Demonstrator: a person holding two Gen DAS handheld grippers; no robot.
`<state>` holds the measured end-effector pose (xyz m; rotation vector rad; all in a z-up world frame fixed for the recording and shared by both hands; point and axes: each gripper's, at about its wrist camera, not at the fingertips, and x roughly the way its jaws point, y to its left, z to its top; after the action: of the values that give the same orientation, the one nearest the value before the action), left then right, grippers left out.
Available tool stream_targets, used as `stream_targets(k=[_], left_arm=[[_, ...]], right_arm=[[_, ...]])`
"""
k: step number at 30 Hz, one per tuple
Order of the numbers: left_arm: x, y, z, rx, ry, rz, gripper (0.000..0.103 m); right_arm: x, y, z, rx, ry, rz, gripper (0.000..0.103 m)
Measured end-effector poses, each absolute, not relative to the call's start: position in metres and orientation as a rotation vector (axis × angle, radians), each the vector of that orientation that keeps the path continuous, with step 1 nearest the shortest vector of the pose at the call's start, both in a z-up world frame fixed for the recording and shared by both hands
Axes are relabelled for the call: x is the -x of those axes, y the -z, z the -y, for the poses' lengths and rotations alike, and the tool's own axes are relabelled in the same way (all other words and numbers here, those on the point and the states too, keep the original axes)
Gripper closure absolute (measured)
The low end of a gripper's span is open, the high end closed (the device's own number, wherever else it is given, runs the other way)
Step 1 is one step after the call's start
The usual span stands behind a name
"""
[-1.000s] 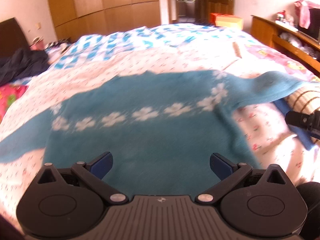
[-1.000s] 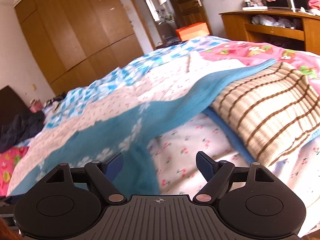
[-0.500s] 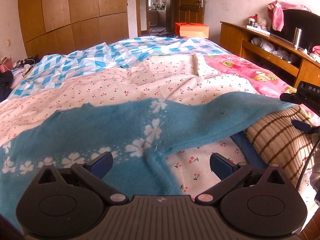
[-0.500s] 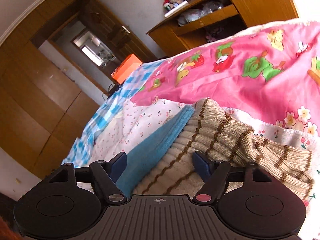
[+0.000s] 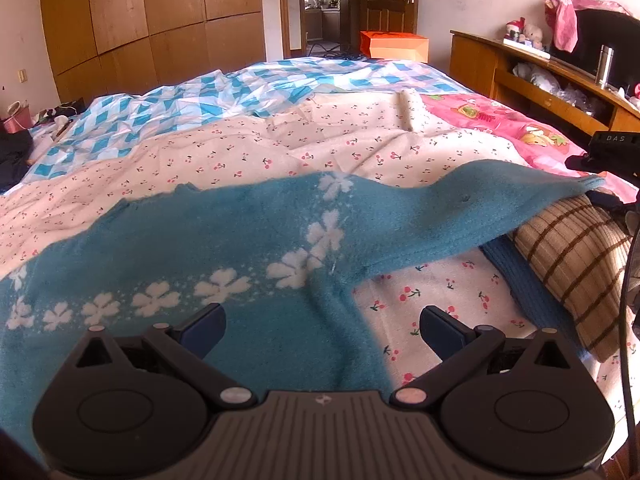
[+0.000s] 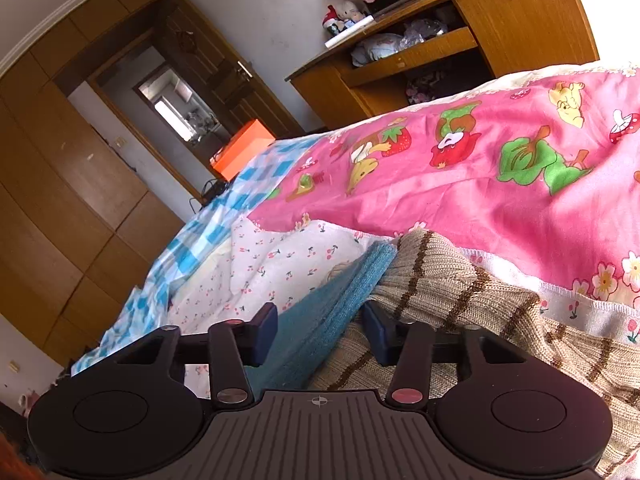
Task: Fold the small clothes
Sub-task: 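Grasp the teal sweater's sleeve cuff with the right gripper and lift it, then carry the held sleeve across the sweater body and lay it down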
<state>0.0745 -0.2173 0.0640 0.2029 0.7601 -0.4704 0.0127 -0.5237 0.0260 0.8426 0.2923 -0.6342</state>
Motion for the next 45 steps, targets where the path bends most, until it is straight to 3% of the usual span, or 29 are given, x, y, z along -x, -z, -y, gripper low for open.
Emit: stream_targets(k=[4,7,15,23,34,45], left_arm=[[-0.075,-0.06,0.199,-0.212,0.44,-0.764,0.0],[-0.076,-0.057,0.184,-0.197,0.414,-0.77,0.0],[-0.08,-0.056,0.133,-0.121,0.359,-0.765,0.0],[-0.09,-0.044,0.041,-0.053,0.229,-0.756,0.0],[-0.098,-0.017,-0.066,0.035,-0.013,-0.719,0.0],[-0.114,-0.001,-0.092,0.155,-0.06,-0.761,0.0]], right_arm=[[-0.02,-0.024,0.533,-0.873,0.634,-0.318,0.086],[-0.019,-0.034,0.526,-0.869,0.6,-0.296,0.093],[-0.064,-0.092,0.431,-0.718,0.32,-0.281,0.093],[-0.156,-0.12,0.277,-0.6,-0.013,-0.397,0.094],[-0.259,-0.046,0.077,-0.333,-0.209,-0.691,0.094],[-0.27,0.018,0.029,-0.192,-0.212,-0.847,0.094]])
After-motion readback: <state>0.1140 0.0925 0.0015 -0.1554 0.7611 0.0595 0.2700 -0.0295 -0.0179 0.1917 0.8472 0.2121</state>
